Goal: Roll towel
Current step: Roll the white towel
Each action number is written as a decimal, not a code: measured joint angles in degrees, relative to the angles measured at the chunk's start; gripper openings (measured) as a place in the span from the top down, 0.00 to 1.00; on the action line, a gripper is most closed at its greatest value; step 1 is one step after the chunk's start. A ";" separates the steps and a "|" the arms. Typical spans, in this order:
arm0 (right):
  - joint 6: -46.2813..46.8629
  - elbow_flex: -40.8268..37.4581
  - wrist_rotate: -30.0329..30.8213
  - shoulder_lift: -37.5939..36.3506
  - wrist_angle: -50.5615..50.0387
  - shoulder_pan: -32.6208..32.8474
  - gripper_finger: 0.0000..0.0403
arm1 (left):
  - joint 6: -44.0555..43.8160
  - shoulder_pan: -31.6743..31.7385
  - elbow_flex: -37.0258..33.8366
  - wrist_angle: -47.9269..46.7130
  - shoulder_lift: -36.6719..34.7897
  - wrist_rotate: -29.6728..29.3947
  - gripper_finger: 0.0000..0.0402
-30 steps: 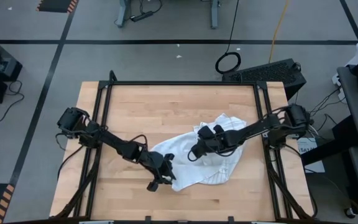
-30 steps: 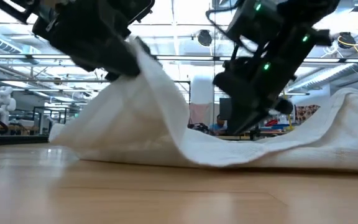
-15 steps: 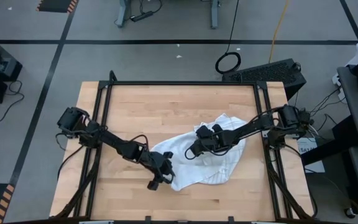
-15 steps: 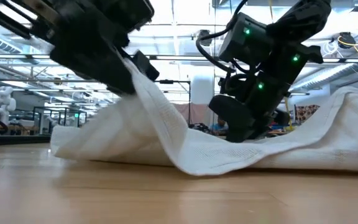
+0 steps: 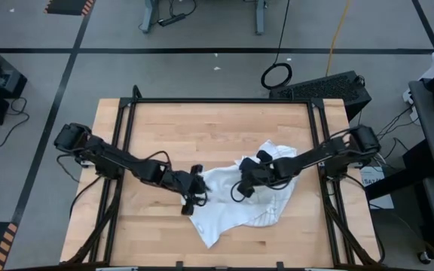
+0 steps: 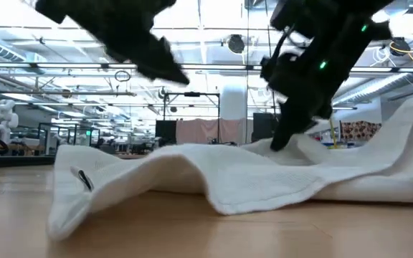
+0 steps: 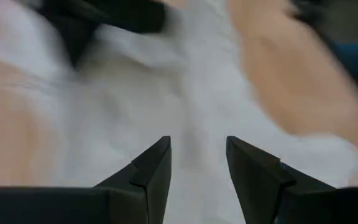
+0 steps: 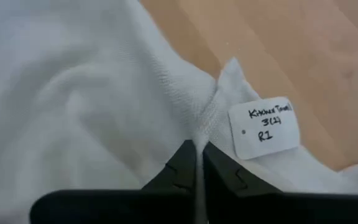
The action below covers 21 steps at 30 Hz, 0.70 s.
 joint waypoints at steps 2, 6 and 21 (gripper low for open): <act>-1.86 0.02 -0.17 -1.86 -1.45 1.45 0.98 | 3.02 1.45 0.07 5.57 0.15 -12.03 0.60; -5.25 -0.45 1.35 -2.99 -1.61 5.69 0.99 | 4.55 8.06 0.10 11.24 2.88 -13.42 0.60; 1.26 -1.53 12.12 2.63 2.59 16.49 0.99 | -23.93 20.82 0.02 35.78 22.72 25.22 0.60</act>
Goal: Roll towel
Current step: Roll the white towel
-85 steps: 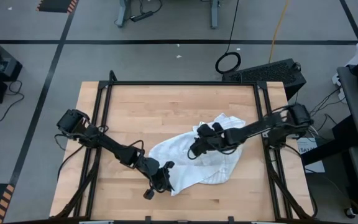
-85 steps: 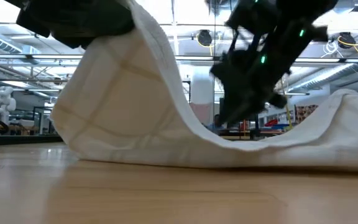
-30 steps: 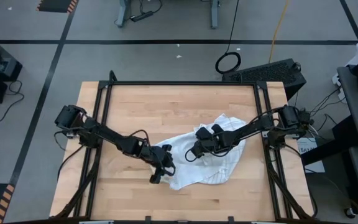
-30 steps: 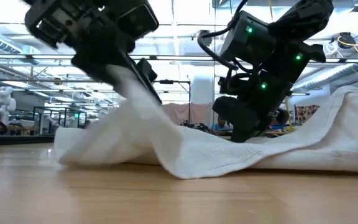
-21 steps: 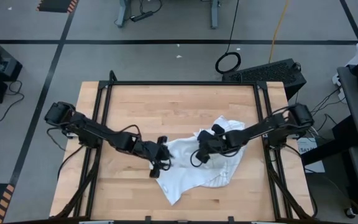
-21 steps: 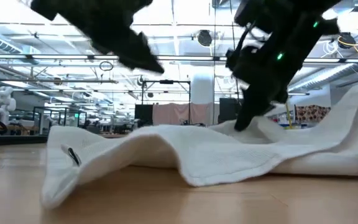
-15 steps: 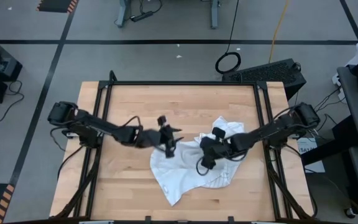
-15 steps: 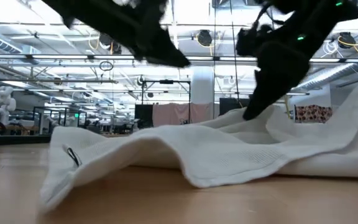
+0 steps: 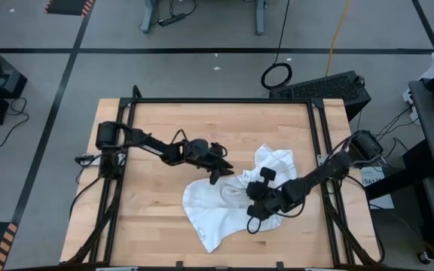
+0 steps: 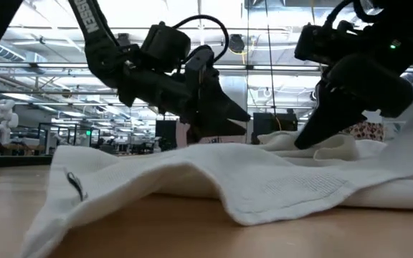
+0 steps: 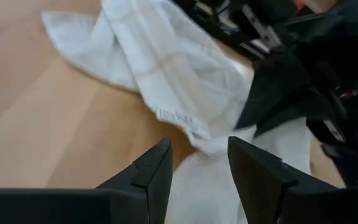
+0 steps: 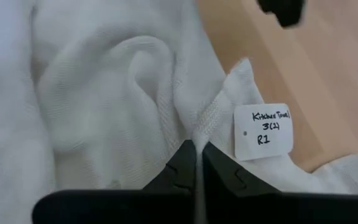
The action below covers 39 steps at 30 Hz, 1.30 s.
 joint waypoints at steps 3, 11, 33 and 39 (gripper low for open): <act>0.83 0.00 0.18 0.00 0.13 1.37 0.98 | 1.23 -1.37 0.04 0.99 0.80 0.52 0.60; 4.23 0.00 -0.36 -0.61 -0.90 5.25 0.83 | 5.28 -4.32 0.04 -2.41 0.83 0.53 0.60; 20.52 1.33 4.14 -7.92 -8.07 9.04 0.55 | 13.69 -6.70 4.19 -1.45 1.55 -4.87 0.60; 20.19 1.33 4.60 -3.22 -7.16 6.35 0.51 | 15.18 -6.71 4.22 -4.07 1.91 -6.49 0.60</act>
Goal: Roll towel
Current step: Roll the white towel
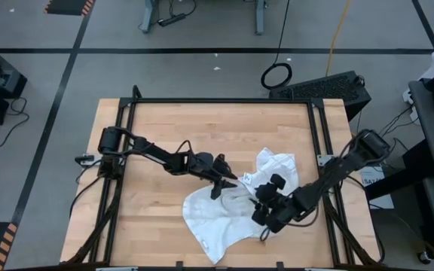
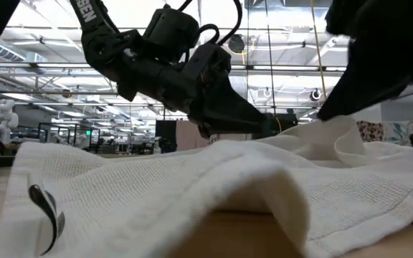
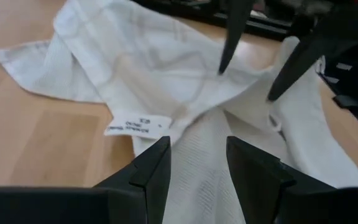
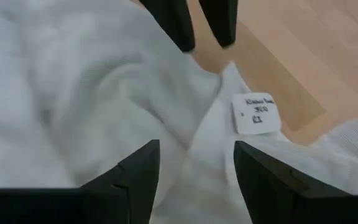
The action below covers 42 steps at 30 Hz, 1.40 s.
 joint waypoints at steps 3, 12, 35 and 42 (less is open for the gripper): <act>0.10 0.00 -0.54 2.23 -0.73 -1.80 0.59 | 0.01 0.00 0.02 -0.24 -0.06 -0.59 0.60; 1.44 0.00 5.57 -1.70 -9.85 -3.83 0.96 | 3.32 0.00 0.00 -13.58 -0.06 -3.83 0.60; -42.90 0.00 24.49 -24.62 7.41 -13.72 0.99 | -25.50 -14.99 -0.37 -71.08 -31.75 -24.45 0.96; -35.21 0.00 12.30 -23.58 -0.50 -13.72 0.99 | -22.50 -23.96 -0.37 -65.03 -32.65 -27.93 0.76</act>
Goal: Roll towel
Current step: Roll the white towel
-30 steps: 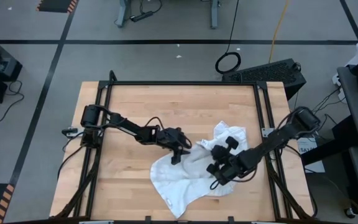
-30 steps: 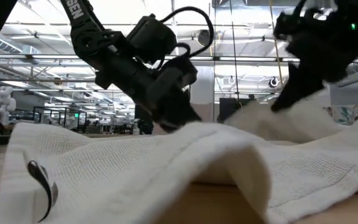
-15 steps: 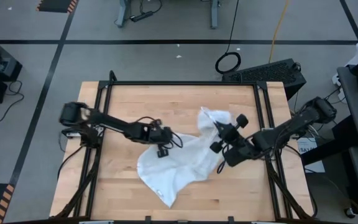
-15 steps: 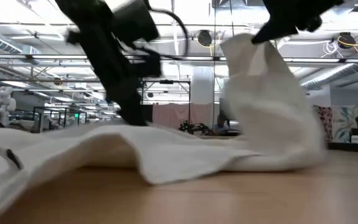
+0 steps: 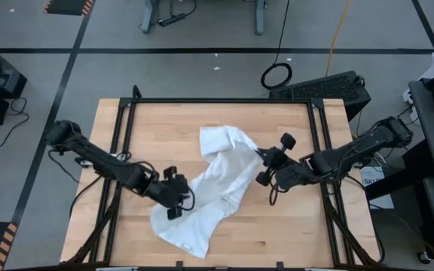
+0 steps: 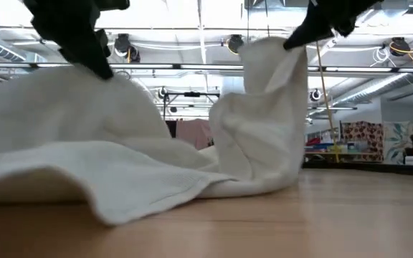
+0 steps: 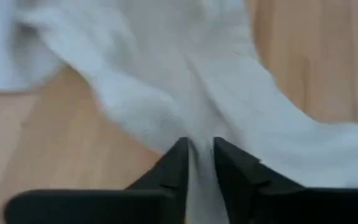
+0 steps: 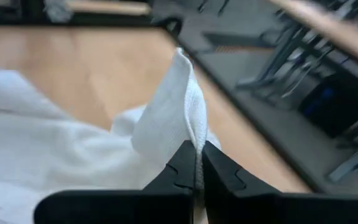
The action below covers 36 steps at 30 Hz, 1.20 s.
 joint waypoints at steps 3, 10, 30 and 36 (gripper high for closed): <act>4.59 0.00 -3.48 0.75 -3.61 0.30 0.99 | 1.54 0.72 0.00 -1.61 -0.40 -2.46 0.61; 11.89 -0.02 -5.50 1.39 -10.76 3.59 0.99 | 11.81 8.97 0.00 3.40 -3.11 -22.65 0.36; 11.31 -0.11 -4.93 1.39 -11.27 3.83 0.99 | 28.76 52.08 4.11 23.17 23.59 21.54 0.35; 11.30 -1.08 -4.79 1.39 -10.75 3.80 0.99 | 32.84 52.09 4.15 26.33 25.28 17.07 0.36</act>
